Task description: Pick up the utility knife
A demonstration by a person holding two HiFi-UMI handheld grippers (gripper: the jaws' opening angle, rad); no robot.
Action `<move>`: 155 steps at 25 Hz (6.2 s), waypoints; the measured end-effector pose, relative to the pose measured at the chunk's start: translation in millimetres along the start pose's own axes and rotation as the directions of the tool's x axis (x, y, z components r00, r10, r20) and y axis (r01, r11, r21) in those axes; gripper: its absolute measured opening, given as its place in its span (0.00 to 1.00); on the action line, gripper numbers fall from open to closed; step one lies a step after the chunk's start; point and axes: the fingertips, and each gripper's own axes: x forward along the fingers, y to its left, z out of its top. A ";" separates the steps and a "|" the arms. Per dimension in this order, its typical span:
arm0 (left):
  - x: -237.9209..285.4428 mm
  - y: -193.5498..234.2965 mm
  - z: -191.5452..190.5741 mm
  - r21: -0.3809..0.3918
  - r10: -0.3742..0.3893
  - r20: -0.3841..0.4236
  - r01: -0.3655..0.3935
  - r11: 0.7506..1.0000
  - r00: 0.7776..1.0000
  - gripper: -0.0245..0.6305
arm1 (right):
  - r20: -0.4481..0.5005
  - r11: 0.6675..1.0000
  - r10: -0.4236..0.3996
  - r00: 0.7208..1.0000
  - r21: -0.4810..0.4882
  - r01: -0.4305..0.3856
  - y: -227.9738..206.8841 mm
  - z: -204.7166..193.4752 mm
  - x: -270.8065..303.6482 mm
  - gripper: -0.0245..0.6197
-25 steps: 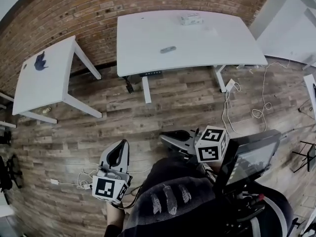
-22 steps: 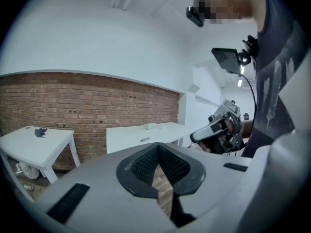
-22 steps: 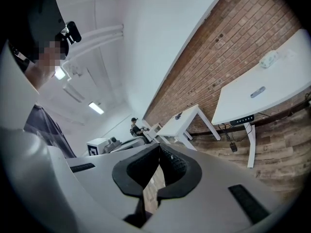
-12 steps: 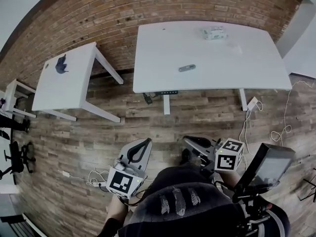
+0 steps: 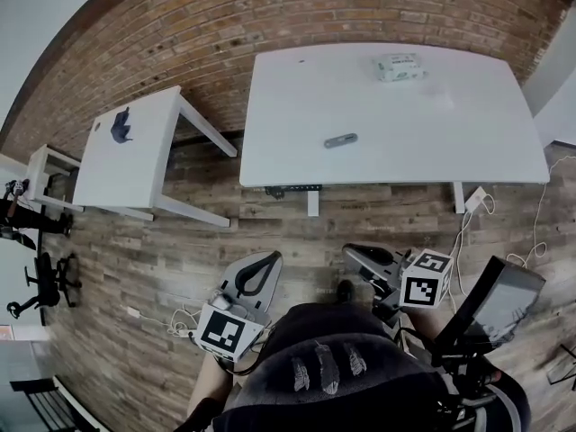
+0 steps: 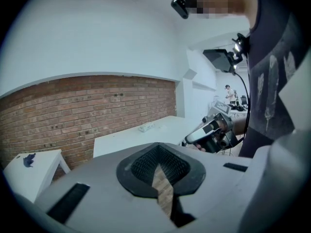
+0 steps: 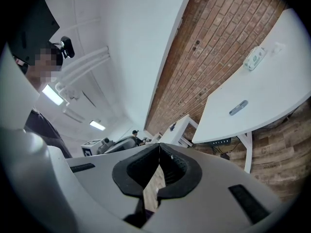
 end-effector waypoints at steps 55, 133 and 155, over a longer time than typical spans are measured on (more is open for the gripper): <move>159.7 153.7 14.3 0.098 -0.440 0.113 0.431 0.897 0.891 0.03 | 0.120 0.876 -0.479 0.870 -0.002 0.482 -60.7 82.5 90.1 0.04; 195.6 141.3 0.6 0.314 -0.246 -0.151 0.282 0.907 0.957 0.22 | 0.168 0.933 -0.358 0.918 0.030 0.359 -104.8 145.7 165.5 0.26; 172.6 128.4 17.7 0.376 -0.293 -0.069 0.297 0.878 0.954 0.22 | 0.291 0.951 -0.306 0.906 0.043 0.307 -77.1 164.6 142.7 0.18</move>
